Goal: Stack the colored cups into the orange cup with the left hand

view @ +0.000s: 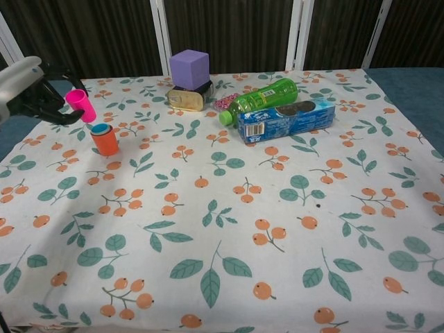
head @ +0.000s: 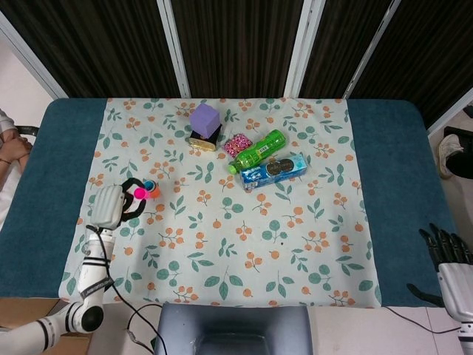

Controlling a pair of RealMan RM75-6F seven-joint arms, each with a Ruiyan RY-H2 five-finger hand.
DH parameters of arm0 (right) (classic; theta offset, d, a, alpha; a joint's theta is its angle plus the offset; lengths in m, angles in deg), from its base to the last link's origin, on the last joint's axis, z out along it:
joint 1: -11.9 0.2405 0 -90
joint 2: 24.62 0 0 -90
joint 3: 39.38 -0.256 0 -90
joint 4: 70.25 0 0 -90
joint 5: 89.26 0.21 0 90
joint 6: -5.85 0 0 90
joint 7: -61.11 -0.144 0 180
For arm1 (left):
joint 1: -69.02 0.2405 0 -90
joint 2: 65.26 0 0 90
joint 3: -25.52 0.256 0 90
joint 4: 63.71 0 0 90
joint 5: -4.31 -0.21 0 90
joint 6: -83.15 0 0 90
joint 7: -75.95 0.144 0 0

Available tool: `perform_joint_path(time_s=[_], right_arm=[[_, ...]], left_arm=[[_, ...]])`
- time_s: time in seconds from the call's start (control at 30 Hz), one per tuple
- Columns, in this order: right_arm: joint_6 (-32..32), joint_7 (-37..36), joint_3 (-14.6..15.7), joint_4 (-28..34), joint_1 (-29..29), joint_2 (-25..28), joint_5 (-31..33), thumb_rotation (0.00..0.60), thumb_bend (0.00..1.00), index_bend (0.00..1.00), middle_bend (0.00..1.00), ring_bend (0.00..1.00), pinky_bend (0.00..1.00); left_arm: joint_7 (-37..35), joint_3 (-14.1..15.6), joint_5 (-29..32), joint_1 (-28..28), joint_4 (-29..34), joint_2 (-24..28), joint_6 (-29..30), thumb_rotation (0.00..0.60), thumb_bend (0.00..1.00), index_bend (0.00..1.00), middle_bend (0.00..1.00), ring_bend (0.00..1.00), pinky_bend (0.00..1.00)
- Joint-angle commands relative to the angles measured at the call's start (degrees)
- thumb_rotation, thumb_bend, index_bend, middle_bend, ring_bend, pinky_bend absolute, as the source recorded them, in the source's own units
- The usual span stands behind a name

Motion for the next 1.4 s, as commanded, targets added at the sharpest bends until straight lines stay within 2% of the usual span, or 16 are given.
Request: perform_joint_path(time_s=[0.03,0.17,0.27,0.9,0.97,1.03,1.1,1.2,1.3,1.37,1.4], right_arm=[[-0.02,-0.30,-0.15,0.03,0.03,0.16,0.26,0.600,0.23,0.00,0.00,0.00,0.00],[-0.22,-1.22,-0.42,0.02,-0.02,0.61,0.68,0.600,0.23,0.00,0.00,0.00,0.00],[-0.34,-1.69,-0.55,-0.03,-0.06,0.81,0.89,0.600,0.23,0.00,0.00,0.00,0.00],[-1.11,-3.00,-0.59,-0.01,-0.39,1.35,0.62,0.600,0.23,0.00,0.00,0.00,0.00],[-1.15,-2.98,-0.58,-0.01,-0.41,1.34,0.60,0.600,0.23,0.00,0.00,0.00,0.00],[-1.09,-2.86,-0.52,-0.02,-0.40,1.28,0.54,0.600,0.23,0.00,0.00,0.00,0.00],[-1.06,-2.77,-0.48,-0.01,-0.40,1.25,0.48,0.600,0.23,0.00,0.00,0.00,0.00],[-1.15,-2.71,-0.55,-0.05,-0.41,1.20,0.53,0.600,0.23,0.00,0.00,0.00,0.00],[-1.11,-2.67,-0.54,-0.09,-0.39,1.17,0.50,0.600,0.23,0.00,0.00,0.00,0.00],[-1.17,-2.68,-0.43,-0.05,-0.44,1.21,0.31,0.600,0.23,0.00,0.00,0.00,0.00],[-1.28,-2.71,-0.36,-0.03,-0.51,1.23,0.16,0.600,0.23,0.00,0.00,0.00,0.00]], left_arm=[[2.96,-2.86,4.47,-5.70,-10.53,-6.46,-3.26,0.600,0.36,0.59,1.00,1.00,1.00],[2.91,-3.18,5.10,-7.59,-15.87,-8.71,-4.04,0.600,0.36,0.59,1.00,1.00,1.00],[2.32,-3.17,5.28,-8.07,-17.58,-9.22,-4.27,0.600,0.36,0.59,1.00,1.00,1.00],[1.54,-1.06,6.02,-8.74,-22.25,-11.11,-6.30,0.600,0.36,0.59,1.00,1.00,1.00],[1.60,-0.68,6.01,-8.65,-22.34,-11.01,-6.69,0.600,0.36,0.51,1.00,1.00,1.00],[1.66,-0.52,6.30,-8.59,-21.75,-10.54,-7.44,0.600,0.37,0.22,0.99,1.00,1.00],[1.40,-0.36,5.64,-8.44,-21.34,-10.17,-6.71,0.600,0.37,0.02,0.92,1.00,1.00],[1.37,0.58,4.46,-7.43,-18.68,-8.36,-5.70,0.600,0.37,0.00,0.73,1.00,1.00],[1.65,1.71,3.28,-5.49,-13.75,-5.36,-3.90,0.600,0.36,0.00,0.65,0.98,1.00],[1.72,3.55,0.92,-2.94,-8.63,-2.27,-0.70,0.600,0.36,0.00,0.61,0.95,1.00],[1.82,4.87,-0.55,-1.41,-5.75,-0.53,1.02,0.600,0.36,0.00,0.56,0.89,1.00]])
